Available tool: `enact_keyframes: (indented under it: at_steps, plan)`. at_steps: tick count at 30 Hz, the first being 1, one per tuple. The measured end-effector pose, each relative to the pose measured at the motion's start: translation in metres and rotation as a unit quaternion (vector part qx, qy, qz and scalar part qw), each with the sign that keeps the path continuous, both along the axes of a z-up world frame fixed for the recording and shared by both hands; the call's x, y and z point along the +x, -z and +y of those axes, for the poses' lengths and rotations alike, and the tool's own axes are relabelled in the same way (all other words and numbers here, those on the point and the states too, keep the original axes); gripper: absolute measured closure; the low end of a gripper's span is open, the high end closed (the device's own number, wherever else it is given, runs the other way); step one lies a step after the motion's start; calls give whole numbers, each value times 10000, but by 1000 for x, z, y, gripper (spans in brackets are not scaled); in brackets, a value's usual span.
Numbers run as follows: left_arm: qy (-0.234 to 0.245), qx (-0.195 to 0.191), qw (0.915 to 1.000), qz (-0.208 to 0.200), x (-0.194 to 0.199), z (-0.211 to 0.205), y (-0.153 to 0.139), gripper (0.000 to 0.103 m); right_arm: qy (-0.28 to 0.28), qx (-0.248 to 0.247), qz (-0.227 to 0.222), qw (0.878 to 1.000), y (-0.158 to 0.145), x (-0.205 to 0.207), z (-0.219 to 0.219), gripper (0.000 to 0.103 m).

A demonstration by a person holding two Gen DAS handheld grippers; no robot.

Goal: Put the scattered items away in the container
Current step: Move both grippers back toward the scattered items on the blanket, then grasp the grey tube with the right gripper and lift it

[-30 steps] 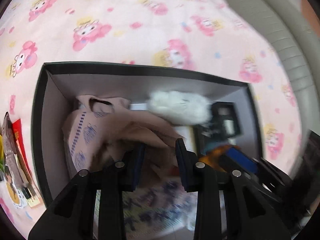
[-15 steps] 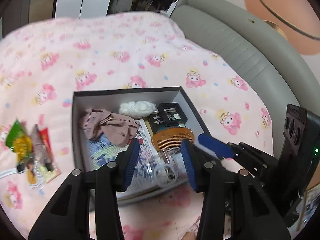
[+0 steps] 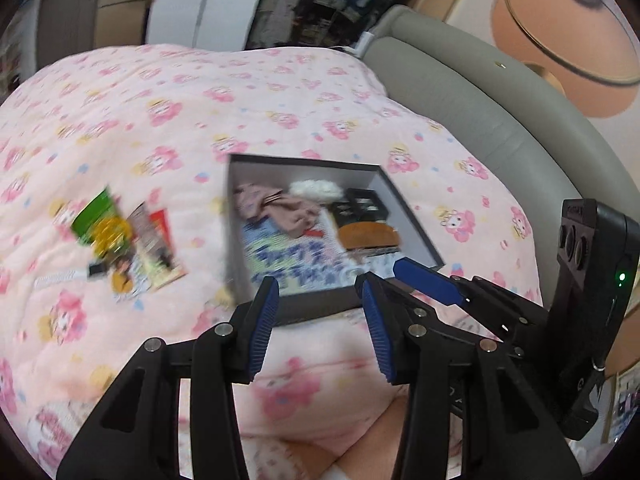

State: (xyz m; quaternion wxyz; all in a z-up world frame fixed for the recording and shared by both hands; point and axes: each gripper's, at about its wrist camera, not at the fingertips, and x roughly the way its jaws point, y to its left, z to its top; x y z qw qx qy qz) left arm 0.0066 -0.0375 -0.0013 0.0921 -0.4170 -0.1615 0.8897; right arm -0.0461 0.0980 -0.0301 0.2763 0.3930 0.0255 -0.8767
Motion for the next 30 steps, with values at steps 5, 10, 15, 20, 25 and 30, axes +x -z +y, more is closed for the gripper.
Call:
enact_keyframes:
  at_steps: [5, 10, 15, 20, 25, 30]
  plan:
    - [-501, 250, 9984, -75, 18, -45, 12, 59, -465, 31, 26, 9989, 4, 10, -47, 67]
    - [-917, 304, 9953, -89, 31, -84, 22, 59, -774, 31, -101, 9969, 13, 8, -91, 67]
    - [-1638, 574, 9837, -468, 18, -137, 51, 59, -818, 233, -310, 9959, 38, -10, -128, 67]
    - [-2156, 912, 9677, -932, -19, -177, 90, 59, -833, 511, -805, 9920, 77, -42, -162, 67]
    - [-2341, 1206, 9583, -1110, -33, -193, 126, 59, -916, 939, -1093, 9853, 121, -63, -206, 67]
    - [-2425, 1250, 9548, -1180, -42, -202, 138, 59, -431, 1305, -1112, 9843, 150, -92, -222, 67]
